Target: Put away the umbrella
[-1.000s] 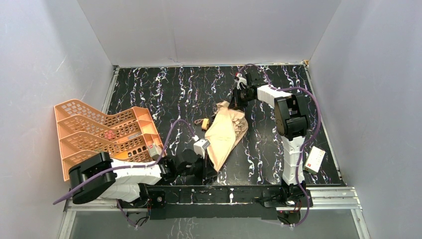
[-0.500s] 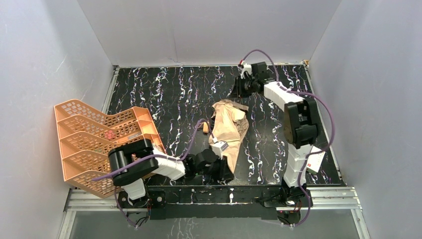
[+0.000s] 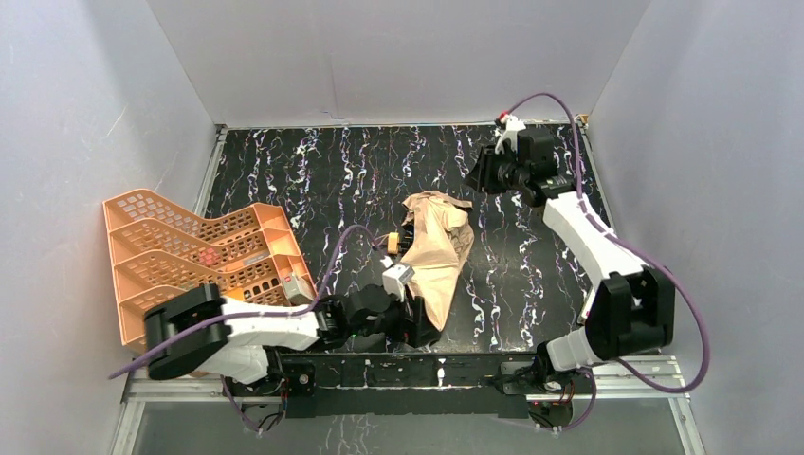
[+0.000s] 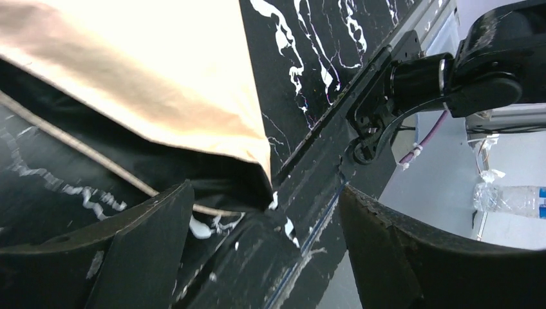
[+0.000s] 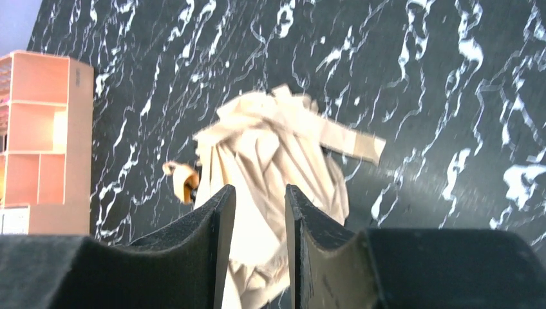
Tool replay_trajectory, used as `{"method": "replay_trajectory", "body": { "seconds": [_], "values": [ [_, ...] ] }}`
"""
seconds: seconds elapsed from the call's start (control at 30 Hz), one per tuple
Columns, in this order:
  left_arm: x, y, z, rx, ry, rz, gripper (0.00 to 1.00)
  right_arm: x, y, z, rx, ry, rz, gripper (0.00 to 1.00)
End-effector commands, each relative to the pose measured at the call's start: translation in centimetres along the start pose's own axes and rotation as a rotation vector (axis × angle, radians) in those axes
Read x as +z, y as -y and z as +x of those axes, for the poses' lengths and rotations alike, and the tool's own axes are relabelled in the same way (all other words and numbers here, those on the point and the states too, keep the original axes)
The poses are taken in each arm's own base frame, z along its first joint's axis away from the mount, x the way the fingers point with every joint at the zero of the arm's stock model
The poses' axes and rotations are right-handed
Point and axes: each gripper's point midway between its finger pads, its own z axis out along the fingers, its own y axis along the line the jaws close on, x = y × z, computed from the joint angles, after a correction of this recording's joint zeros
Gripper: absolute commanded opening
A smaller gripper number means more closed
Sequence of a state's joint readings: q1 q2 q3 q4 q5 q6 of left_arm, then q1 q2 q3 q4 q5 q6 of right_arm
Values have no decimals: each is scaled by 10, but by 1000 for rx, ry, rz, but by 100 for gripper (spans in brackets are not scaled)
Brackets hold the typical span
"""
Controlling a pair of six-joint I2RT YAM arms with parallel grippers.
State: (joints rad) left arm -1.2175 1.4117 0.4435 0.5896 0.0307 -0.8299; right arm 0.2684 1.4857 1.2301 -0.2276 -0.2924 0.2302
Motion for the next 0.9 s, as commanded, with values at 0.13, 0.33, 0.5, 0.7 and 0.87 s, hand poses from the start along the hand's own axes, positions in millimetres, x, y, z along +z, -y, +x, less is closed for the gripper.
{"method": "replay_trajectory", "body": {
  "seconds": [0.13, 0.33, 0.5, 0.7, 0.87],
  "values": [
    [-58, -22, -14, 44, 71, -159, 83, -33, -40, 61, 75, -19, -75, 36],
    [-82, -24, -63, 100, 173, -252, 90, -47, -72, 115, 131, -49, -72, 33],
    [-77, -36, -139, 42, 208, -215, 90, -50, -92, 151, 208, -78, -182, 32],
    [-64, -54, -215, 59, 227, -258, 91, -52, -134, 184, 212, -148, -313, 24],
    [-43, -76, -249, -10, 185, -236, 92, -46, -121, 218, 279, -175, -226, 18]
  ]
}}
